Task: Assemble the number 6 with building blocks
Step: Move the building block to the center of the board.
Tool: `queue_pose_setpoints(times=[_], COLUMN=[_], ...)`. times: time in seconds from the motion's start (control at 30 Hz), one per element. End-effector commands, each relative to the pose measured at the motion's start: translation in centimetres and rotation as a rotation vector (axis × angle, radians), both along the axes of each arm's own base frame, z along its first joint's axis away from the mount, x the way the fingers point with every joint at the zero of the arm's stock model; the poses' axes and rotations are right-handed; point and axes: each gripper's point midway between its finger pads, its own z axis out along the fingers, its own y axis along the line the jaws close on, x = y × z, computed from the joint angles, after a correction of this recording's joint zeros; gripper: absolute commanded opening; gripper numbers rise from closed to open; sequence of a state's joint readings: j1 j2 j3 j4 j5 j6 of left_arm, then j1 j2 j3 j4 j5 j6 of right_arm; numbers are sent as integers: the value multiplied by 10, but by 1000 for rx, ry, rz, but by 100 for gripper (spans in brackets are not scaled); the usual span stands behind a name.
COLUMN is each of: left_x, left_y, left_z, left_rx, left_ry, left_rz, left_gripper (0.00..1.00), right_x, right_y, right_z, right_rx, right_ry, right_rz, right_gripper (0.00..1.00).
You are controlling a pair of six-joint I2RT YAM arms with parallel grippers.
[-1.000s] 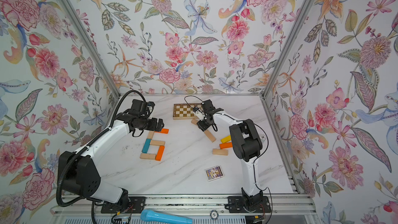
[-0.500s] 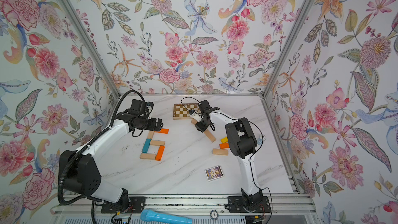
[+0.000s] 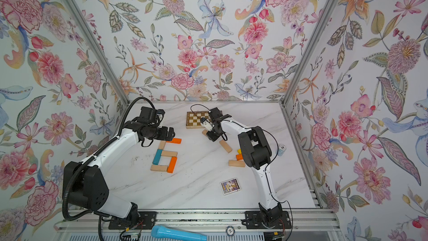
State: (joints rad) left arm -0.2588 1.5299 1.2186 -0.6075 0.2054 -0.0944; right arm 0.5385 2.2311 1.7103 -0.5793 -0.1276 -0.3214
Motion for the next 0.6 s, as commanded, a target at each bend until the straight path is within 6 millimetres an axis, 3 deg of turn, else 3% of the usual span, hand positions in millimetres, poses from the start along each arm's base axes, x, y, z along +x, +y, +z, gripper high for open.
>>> queue_pose_setpoints(times=[0.0, 0.3, 0.47, 0.57], left_x=[1, 9, 10, 9], left_y=[4, 44, 57, 59], left_z=[7, 30, 43, 49], left_rx=[-12, -12, -55, -65], left_ry=[-9, -66, -95, -111], left_rz=[19, 222, 292, 301], left_gripper=[99, 99, 99, 99], right_x=[-28, -89, -128, -140], right_y=[7, 11, 22, 33], right_z=[8, 23, 10, -1], right_rx=[-15, 11, 61, 56], right_ry=[48, 62, 90, 93], right_rz=[-93, -455, -706, -776], right_gripper=[22, 19, 20, 21])
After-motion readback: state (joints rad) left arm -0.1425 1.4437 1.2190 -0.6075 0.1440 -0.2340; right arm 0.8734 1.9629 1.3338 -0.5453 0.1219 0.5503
